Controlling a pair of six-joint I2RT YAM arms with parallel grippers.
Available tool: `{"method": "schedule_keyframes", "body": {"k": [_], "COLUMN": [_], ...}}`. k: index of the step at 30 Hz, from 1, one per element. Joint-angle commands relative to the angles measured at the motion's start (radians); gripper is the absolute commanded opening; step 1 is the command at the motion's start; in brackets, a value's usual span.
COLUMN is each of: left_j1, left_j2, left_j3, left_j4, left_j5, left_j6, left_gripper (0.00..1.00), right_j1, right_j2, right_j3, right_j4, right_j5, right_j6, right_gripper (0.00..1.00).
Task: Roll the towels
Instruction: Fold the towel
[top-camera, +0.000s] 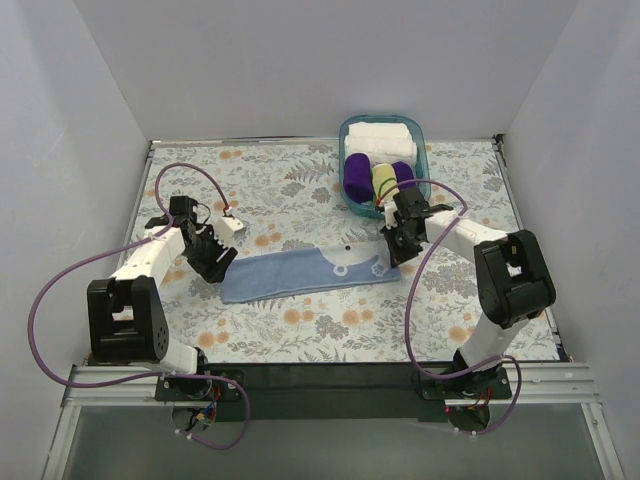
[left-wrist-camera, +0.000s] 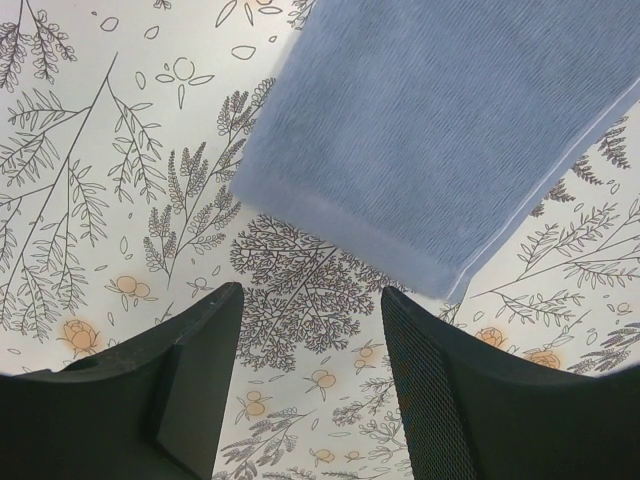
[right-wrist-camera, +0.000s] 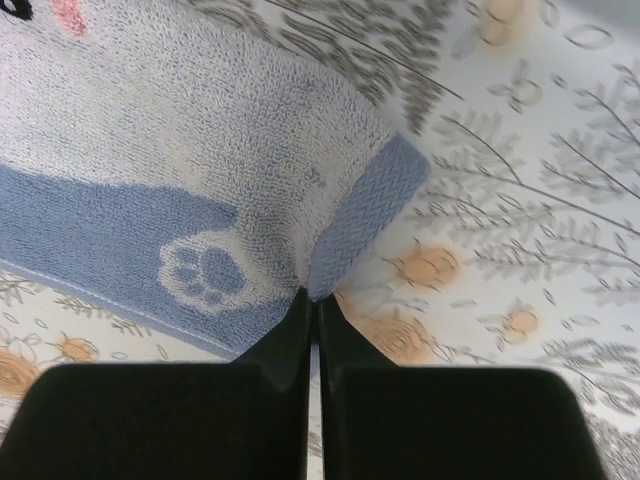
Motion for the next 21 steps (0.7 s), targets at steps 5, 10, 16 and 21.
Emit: {"method": "schedule_keyframes", "body": {"k": [5, 10, 16, 21], "left_j1": [0.002, 0.004, 0.002, 0.002], "left_j2": [-0.025, -0.007, -0.002, -0.011], "left_j3": [0.033, 0.047, 0.049, 0.041], "left_j4": [0.025, 0.028, 0.022, 0.017], "left_j5": [0.024, 0.039, 0.030, 0.016], "left_j6": [-0.016, -0.030, -0.027, -0.022], "left_gripper": [0.54, 0.54, 0.54, 0.54], "right_j1": [-0.016, 0.015, 0.099, 0.187], "right_j2": [-0.110, -0.090, -0.056, -0.004], "right_j3": [0.026, 0.077, 0.151, 0.194], "right_j4": [-0.083, -0.119, -0.137, -0.138], "right_j5": [0.046, -0.026, -0.103, -0.147], "right_j6": [-0.052, -0.041, -0.018, -0.001], "right_gripper": [0.01, 0.01, 0.01, 0.01]}}
